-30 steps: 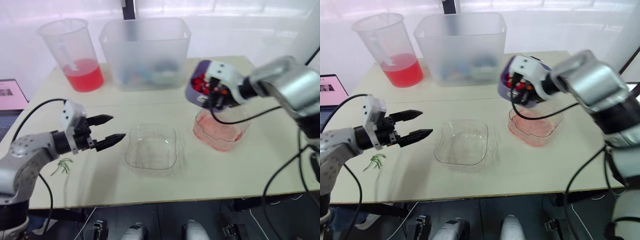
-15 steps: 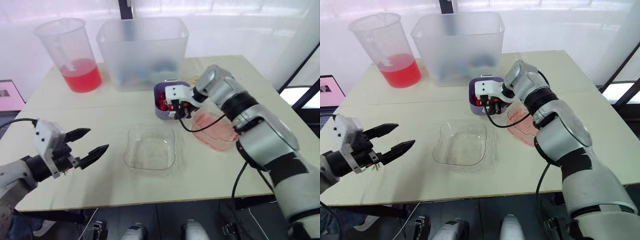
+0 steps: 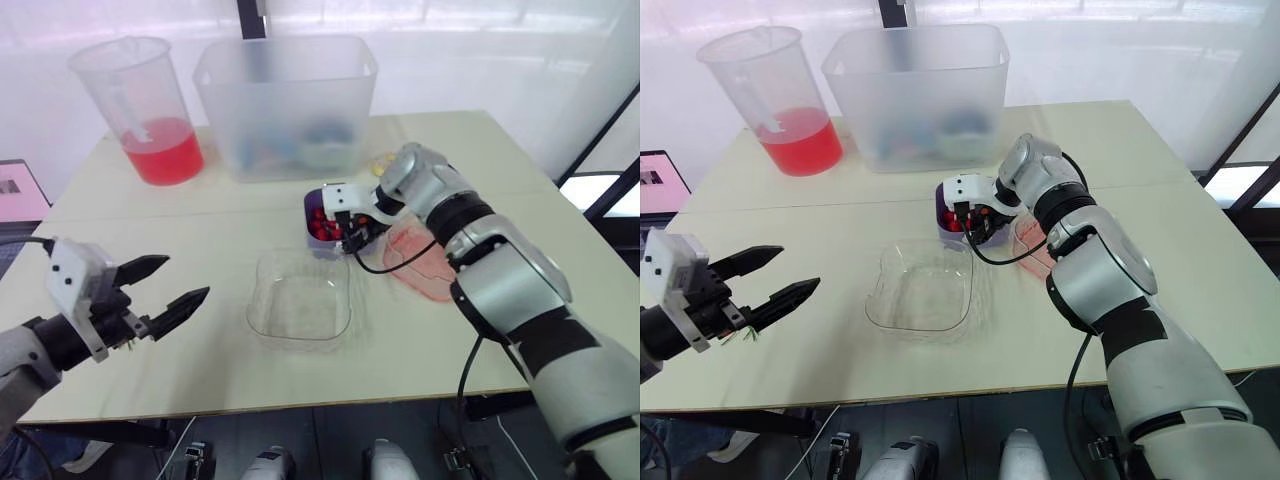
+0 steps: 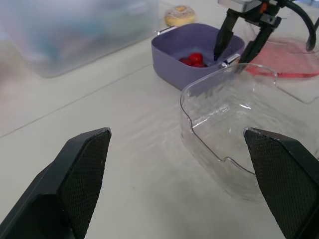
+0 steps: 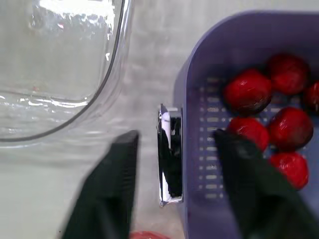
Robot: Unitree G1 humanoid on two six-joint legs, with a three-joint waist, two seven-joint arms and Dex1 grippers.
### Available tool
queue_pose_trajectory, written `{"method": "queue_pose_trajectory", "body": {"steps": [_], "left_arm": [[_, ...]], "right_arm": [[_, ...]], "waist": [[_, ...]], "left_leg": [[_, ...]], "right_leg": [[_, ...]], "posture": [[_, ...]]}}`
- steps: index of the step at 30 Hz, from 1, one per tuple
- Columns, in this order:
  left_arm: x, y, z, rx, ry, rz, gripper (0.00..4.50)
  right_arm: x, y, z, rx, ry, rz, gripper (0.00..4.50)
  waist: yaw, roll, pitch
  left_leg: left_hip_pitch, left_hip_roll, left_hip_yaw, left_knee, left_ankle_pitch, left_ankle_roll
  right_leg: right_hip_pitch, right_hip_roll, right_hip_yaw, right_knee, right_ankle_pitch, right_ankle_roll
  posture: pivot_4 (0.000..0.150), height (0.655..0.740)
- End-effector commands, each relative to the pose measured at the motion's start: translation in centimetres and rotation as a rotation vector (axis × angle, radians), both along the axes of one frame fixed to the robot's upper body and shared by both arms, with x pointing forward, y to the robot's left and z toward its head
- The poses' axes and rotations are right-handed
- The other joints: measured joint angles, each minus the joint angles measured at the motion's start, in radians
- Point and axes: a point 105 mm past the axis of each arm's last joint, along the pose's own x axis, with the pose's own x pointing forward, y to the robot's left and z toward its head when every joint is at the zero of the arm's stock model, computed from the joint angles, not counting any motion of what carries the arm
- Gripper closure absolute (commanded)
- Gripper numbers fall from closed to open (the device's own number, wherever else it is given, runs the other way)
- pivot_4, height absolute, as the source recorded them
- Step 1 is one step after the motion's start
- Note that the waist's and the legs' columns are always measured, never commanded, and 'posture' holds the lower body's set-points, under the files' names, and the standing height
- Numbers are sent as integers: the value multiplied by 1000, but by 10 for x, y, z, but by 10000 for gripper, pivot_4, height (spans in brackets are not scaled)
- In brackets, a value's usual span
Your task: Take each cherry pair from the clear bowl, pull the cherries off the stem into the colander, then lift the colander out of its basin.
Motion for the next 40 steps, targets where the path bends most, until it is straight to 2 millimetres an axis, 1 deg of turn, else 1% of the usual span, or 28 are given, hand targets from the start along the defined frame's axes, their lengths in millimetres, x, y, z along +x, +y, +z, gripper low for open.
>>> {"method": "queue_pose_trajectory", "body": {"steps": [1, 2, 7, 9, 10, 12, 13, 14, 15, 16, 17, 19, 20, 21, 22, 24, 27, 31, 34, 36, 40], "left_arm": [[5, 7, 9, 7, -28, 24, 0], [7, 8, 10, 6, -28, 24, 0], [15, 6, 11, -3, -19, -12, 0], [19, 5, 10, 6, -18, -31, 0], [23, 7, 11, 30, -40, -19, 0], [33, 15, 14, 75, -85, 23, 0], [37, 18, 15, 87, -99, 38, 0], [40, 20, 15, 94, -108, 48, 0], [43, 23, 15, 98, -112, 55, 0], [45, 24, 15, 101, -114, 58, 0], [46, 26, 14, 103, -115, 56, 0], [47, 32, 10, 103, -117, 40, 0], [47, 36, 8, 93, -112, 29, 0], [46, 40, 5, 90, -102, 23, 0], [46, 44, 1, 90, -88, 26, 0], [47, 53, -7, 100, -65, 39, 0], [47, 62, -19, 111, -38, 55, 0], [50, 64, -28, 107, -41, 65, 0], [54, 63, -30, 98, -53, 74, 0], [57, 62, -31, 90, -62, 78, 0], [61, 63, -34, 80, -40, 71, 0]], "right_arm": [[0, 6, 42, 67, -66, 14, 4862], [-1, 4, 50, 83, -73, 14, 348], [-5, -11, 97, 243, -114, -41, 348], [-7, -23, 119, 345, -161, -52, 348], [-10, -30, 131, 417, -185, -39, 348], [-17, -47, 147, 568, -222, -19, 348], [-19, -54, 152, 625, -231, -15, 348], [-19, -63, 154, 654, -281, -22, 348], [-17, -77, 155, 675, -338, -53, 348], [-16, -86, 154, 681, -378, -74, 348], [-16, -100, 152, 682, -400, -116, 348], [-21, -149, 140, 736, -443, -257, 348], [-26, -176, 133, 752, -472, -344, 348], [-32, -198, 124, 754, -493, -407, 348], [-38, -214, 115, 752, -492, -458, 348], [-48, -238, 99, 761, -491, -535, 348], [-61, -267, 78, 808, -498, -656, 348], [-74, -299, 50, 855, -529, -805, 348], [-80, -315, 30, 852, -550, -892, 348], [-81, -318, 21, 840, -561, -919, 348], [-79, -313, 12, 843, -559, -926, 348]], "waist": [[-1, 0, 0], [-1, 0, 0], [1, 0, 0], [2, 0, 0], [3, 0, 0], [3, 1, 0], [4, 0, 0], [3, 0, 0], [2, 0, 0], [2, 0, 0], [2, 0, 0], [6, 0, 0], [12, 0, 0], [17, 0, 0], [24, 0, 0], [25, 3, 2], [16, 5, 1], [14, 6, 0], [18, 6, 0], [22, 6, 0], [25, 6, 0]], "left_leg": [[0, 0, 0, 0, 0, 0], [0, 0, 0, 0, 0, 0], [0, 0, 0, 0, 0, 0], [0, 0, 0, 0, 0, 0], [0, 0, 0, 0, 0, 0], [0, -1, 0, 0, 0, 0], [0, 0, 1, 0, 0, 0], [0, 0, 0, 0, 0, 0], [0, 0, 1, 0, 0, 0], [0, 0, 1, 0, 0, 0], [1, 0, 1, 0, 0, 0], [0, 0, 1, -1, 0, 0], [0, 0, 1, -1, 0, 0], [0, -1, 2, -1, 0, 0], [0, -1, 2, -1, 0, 0], [0, -1, 4, -1, 0, 1], [2, 1, 6, 0, 0, 1], [3, 1, 7, -1, 0, 1], [3, 1, 7, 0, 0, 1], [3, 1, 7, 0, 0, 1], [3, 1, 7, 1, 0, 1]], "right_leg": [[0, 0, 0, 0, 0, 0], [0, 0, 0, 0, 0, 0], [0, 0, 0, 0, 0, 0], [0, 0, 0, 0, 0, 0], [0, 0, 0, 0, 0, 0], [0, 0, 0, 0, 0, 0], [0, 0, 0, 0, 0, 0], [1, 0, 0, -1, 0, 0], [1, 0, 0, -1, 0, 0], [1, 0, 0, -1, 0, 0], [1, 0, 0, -1, 0, 0], [1, 0, 0, 0, 0, 0], [1, -1, 0, 0, 0, 0], [0, -1, 0, 0, 0, 0], [0, -2, 0, -1, 0, 0], [0, -2, 0, -1, 0, 0], [0, -1, 0, 0, 0, 0], [2, -1, 1, 0, 0, 0], [2, -1, 1, 0, 0, 0], [2, -1, 1, 0, 0, 0], [2, -1, 1, 0, 0, 0]], "posture": [[1500, 7400], [1500, 7400], [1500, 7400], [1500, 7400], [1500, 7400], [1500, 7400], [1500, 7400], [1500, 7400], [1500, 7400], [1500, 7400], [1500, 7400], [1500, 7400], [1500, 7400], [1500, 7400], [1500, 7400], [1500, 7400], [1500, 7400], [1500, 7400], [1500, 7400], [1500, 7400], [1500, 7400]]}}
